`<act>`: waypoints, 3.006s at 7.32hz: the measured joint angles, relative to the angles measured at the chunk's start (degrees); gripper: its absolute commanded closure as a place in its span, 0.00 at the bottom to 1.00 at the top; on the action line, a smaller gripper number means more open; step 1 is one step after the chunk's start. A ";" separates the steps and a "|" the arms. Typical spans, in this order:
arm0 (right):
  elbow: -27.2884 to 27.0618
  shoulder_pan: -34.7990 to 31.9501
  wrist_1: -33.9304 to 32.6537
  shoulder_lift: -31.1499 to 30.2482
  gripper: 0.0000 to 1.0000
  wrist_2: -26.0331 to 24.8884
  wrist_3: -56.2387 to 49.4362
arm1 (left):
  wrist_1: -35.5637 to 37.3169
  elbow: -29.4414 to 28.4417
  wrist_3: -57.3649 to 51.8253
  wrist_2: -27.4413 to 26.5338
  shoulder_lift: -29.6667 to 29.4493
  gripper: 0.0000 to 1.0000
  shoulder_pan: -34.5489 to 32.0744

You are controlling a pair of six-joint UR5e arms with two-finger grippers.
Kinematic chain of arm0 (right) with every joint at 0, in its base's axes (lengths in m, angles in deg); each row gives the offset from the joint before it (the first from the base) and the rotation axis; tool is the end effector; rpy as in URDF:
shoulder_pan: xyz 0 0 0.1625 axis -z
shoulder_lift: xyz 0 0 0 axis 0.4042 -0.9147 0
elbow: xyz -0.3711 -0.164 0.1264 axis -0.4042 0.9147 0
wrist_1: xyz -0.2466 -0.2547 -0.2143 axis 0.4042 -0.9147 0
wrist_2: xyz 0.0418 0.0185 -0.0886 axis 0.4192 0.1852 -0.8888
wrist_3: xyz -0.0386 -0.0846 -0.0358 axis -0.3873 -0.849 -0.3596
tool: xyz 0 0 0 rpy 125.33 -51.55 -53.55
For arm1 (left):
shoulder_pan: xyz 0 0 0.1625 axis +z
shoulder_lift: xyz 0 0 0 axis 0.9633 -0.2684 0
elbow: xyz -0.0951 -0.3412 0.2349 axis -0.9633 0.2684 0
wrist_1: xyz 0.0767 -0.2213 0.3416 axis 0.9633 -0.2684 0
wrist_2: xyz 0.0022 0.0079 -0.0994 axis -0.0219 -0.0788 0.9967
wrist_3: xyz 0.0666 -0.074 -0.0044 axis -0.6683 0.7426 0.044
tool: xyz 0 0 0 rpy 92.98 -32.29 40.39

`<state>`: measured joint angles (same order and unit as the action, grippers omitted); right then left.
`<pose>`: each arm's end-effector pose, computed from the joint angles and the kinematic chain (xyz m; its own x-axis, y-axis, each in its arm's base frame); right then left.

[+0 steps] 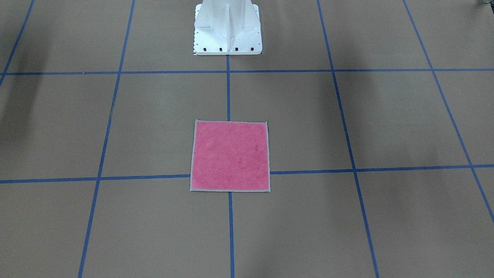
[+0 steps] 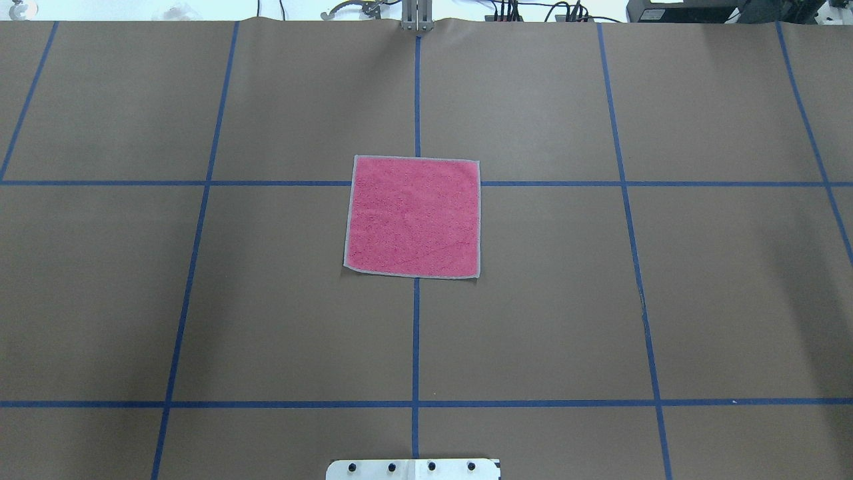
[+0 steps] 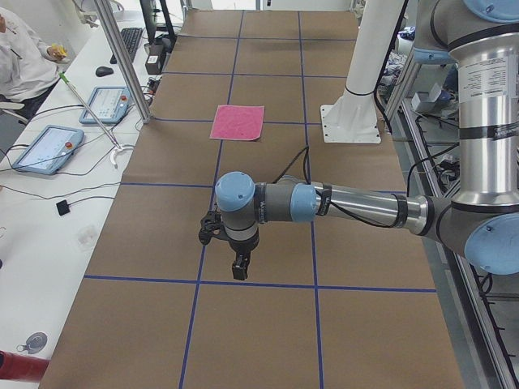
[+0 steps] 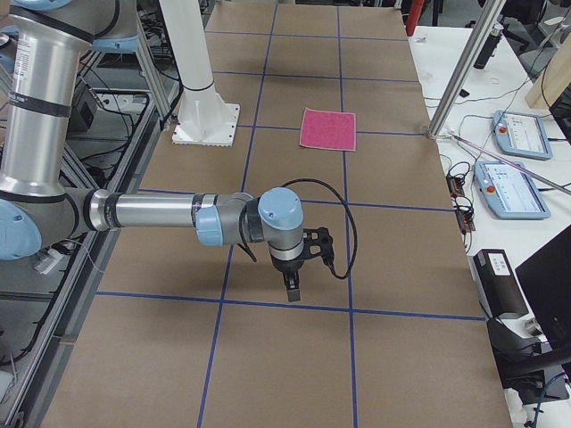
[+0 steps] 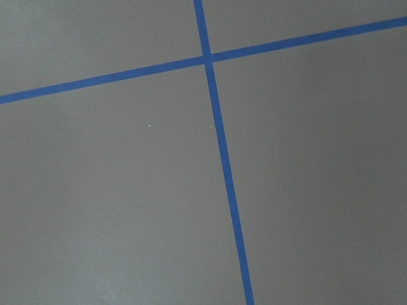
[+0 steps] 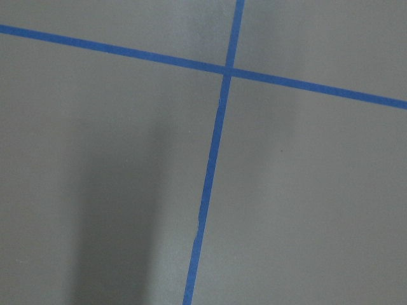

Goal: Fold towel twice with both arms

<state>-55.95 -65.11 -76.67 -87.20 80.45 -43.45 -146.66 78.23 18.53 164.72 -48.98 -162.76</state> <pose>0.0592 -0.3971 0.6178 0.7363 -0.1931 0.6485 0.0710 0.9752 0.2098 -0.0537 -0.4337 0.6060 0.7250 0.1826 -0.6641 -0.1555 0.9827 0.1006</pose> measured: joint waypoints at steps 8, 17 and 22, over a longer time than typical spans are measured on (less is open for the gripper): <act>0.76 0.19 3.53 -0.12 0.00 4.79 3.82 | -3.58 0.41 0.32 1.09 -5.13 0.00 0.36; -0.04 24.87 24.88 12.16 0.01 3.71 65.86 | -26.96 -0.35 53.19 8.68 -13.15 0.00 20.53; -3.15 42.65 24.75 23.11 0.05 -14.16 104.31 | -32.67 -0.57 82.82 0.98 -21.17 0.00 32.96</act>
<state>-59.10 -22.45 -51.92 -64.08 66.29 60.86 -179.34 77.66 101.34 165.71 -70.15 -129.80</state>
